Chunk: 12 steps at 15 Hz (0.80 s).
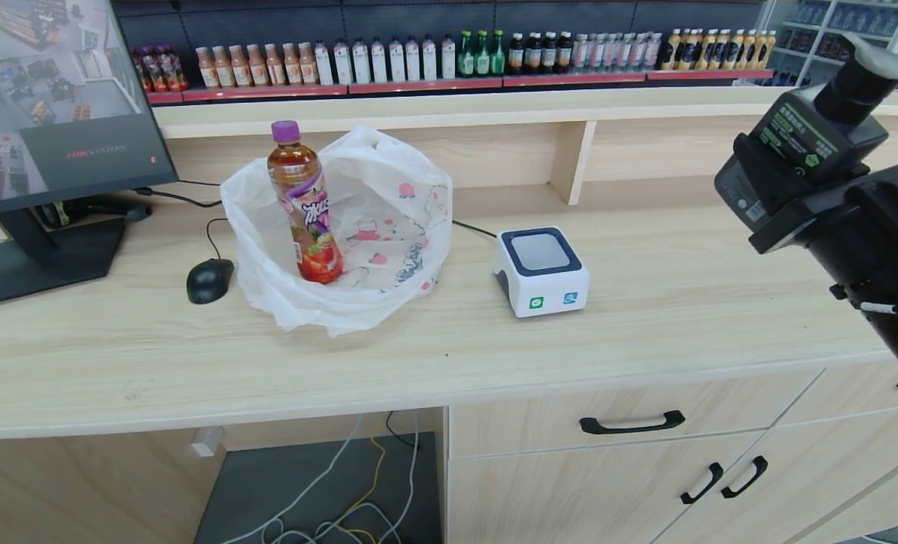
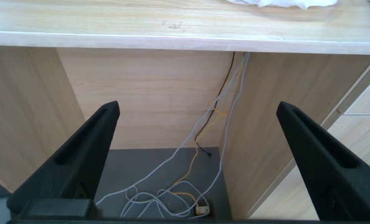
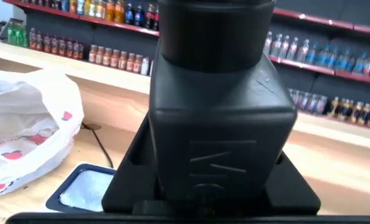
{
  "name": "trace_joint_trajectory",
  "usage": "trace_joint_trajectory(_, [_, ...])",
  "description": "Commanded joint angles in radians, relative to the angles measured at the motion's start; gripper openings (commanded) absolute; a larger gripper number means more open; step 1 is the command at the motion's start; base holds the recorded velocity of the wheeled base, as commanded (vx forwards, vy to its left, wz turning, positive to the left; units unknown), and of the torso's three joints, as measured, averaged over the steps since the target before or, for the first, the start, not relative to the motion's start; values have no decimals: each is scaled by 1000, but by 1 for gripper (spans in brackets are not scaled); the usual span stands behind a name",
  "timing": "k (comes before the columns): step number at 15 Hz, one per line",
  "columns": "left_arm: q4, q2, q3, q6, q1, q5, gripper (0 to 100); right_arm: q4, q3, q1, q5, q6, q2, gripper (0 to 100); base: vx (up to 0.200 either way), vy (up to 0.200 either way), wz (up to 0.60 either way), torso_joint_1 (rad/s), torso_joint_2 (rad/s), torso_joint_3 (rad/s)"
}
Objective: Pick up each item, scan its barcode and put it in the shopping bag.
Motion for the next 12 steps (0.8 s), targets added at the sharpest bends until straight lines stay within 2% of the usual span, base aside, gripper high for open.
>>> trace_joint_trajectory(1, [0,0,0,0,-1,0,100,-13,70,13,-41,52,15,0,0,0,0,0,0,0])
trace_joint_trajectory(4, [0,0,0,0,1,0,100,-13,90,12,-67,123,30,0,0,0,0,0,0,0])
trace_joint_trajectory(6, [0,0,0,-2,-1,0,100,-13,30,10,-89,126,64,0,0,200,0,2,2,7])
trace_joint_trajectory(12, [0,0,0,-7,1,0,100,-13,25,17,-102,143,87,0,0,200,0,5,5,3])
